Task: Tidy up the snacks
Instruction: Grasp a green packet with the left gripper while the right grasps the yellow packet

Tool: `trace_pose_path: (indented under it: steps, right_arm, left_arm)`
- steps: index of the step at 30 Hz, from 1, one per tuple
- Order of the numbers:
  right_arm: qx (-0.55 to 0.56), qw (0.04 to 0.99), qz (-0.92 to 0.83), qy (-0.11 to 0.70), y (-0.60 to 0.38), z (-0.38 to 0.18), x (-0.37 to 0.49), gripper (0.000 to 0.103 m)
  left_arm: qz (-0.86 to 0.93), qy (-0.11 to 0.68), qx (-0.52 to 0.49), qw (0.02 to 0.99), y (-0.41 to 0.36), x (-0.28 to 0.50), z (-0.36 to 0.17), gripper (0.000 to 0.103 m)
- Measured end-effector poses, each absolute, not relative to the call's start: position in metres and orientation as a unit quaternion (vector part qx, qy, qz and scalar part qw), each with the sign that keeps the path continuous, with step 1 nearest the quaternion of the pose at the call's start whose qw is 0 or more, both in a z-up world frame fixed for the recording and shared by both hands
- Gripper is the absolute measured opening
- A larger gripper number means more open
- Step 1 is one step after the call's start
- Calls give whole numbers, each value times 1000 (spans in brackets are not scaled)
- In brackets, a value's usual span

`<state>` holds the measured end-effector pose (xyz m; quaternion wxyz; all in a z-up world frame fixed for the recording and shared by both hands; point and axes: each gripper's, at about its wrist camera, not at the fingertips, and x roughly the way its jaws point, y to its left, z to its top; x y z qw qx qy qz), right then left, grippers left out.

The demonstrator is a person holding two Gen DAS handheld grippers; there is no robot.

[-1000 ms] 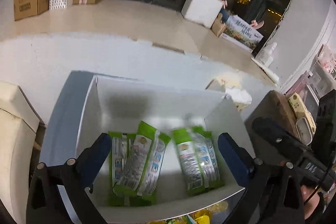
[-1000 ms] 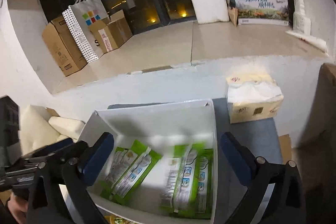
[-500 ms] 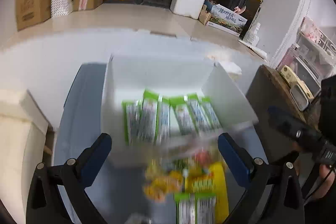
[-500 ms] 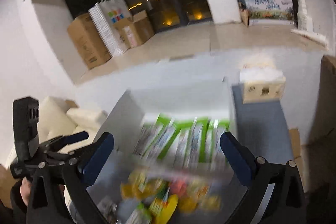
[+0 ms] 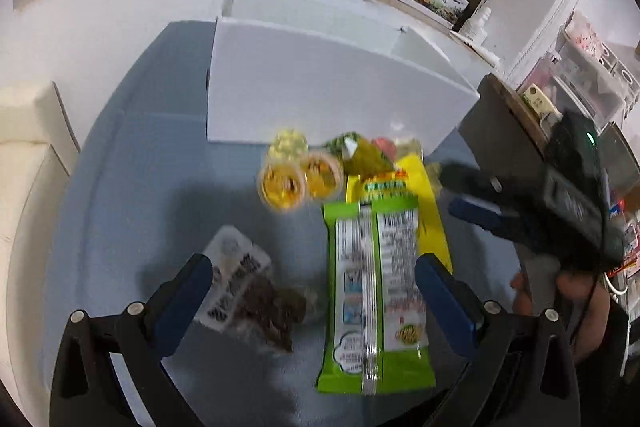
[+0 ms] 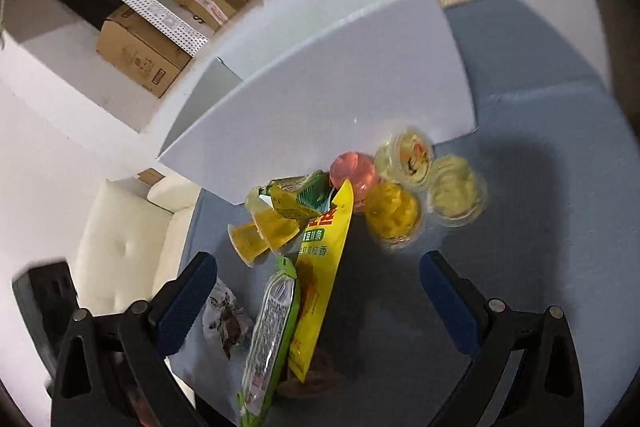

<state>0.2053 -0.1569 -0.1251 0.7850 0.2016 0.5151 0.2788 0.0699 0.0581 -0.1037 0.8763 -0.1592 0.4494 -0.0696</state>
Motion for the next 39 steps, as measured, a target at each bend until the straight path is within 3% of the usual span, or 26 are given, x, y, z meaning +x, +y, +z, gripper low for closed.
trace_pose_path:
  steps: [2,4,8,9,28,37,38,39]
  right_arm:
    - [211,771,278,533,-149,-134,215,100]
    - [205,762,277,548,-139,-141,224,73]
    - [198,744,273,576,-121,-156,234,49]
    - [189,750,265,576,-119,-157,234,28]
    - [239,798,297,467,-173,-100,221,23]
    - [236,808,310,442,-186,-88,212,21]
    - [238,808,310,442,-188,-89,211,21]
    - [240,809,310,438,-189,-87,209,21]
  left_arm:
    - [-71,451,-154,876,56,67,-105,103]
    - [-72,449,-150,878,55,65,-105,103]
    - [-75,449,-142,879,51,66,-106,103]
    - [-76,450,-140,879,49,67,-106,103]
    - [-171,498,-33,850,-21,109,-135,103]
    - [-201,516,-68,830,-15,123,-149,103]
    - [-200,510,-67,834,-14,121,-149,99]
    - [-196,508,-68,836,-13,120,-148,83]
